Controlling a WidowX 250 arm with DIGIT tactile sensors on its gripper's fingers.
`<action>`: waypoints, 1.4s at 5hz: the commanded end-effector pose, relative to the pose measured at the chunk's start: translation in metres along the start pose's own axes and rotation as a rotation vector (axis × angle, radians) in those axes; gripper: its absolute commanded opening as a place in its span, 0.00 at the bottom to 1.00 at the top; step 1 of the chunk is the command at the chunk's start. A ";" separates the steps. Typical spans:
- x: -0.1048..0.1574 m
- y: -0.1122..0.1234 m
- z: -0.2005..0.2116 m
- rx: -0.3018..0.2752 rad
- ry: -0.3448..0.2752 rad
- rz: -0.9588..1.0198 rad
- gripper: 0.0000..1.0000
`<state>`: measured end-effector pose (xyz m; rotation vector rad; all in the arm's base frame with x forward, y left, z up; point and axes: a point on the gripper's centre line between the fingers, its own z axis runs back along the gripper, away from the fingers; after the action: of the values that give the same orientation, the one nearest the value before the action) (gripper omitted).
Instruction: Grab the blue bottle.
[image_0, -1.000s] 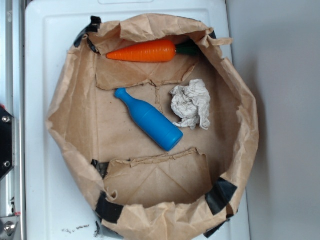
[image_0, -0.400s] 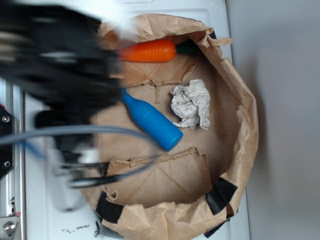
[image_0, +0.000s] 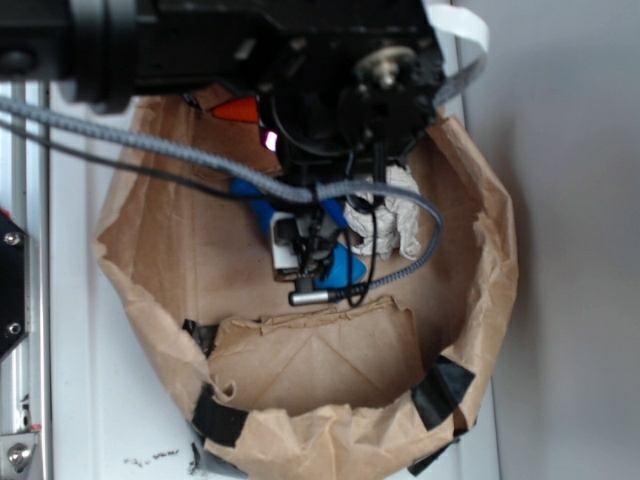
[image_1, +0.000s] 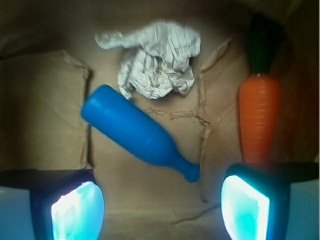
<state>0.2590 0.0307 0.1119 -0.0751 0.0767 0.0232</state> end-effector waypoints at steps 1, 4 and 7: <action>0.004 0.003 0.015 0.009 -0.064 -0.007 1.00; -0.004 0.002 0.003 0.039 -0.043 -0.175 1.00; -0.063 -0.021 -0.021 0.005 -0.143 -0.327 1.00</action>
<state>0.1919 0.0058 0.0917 -0.0875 -0.0372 -0.2808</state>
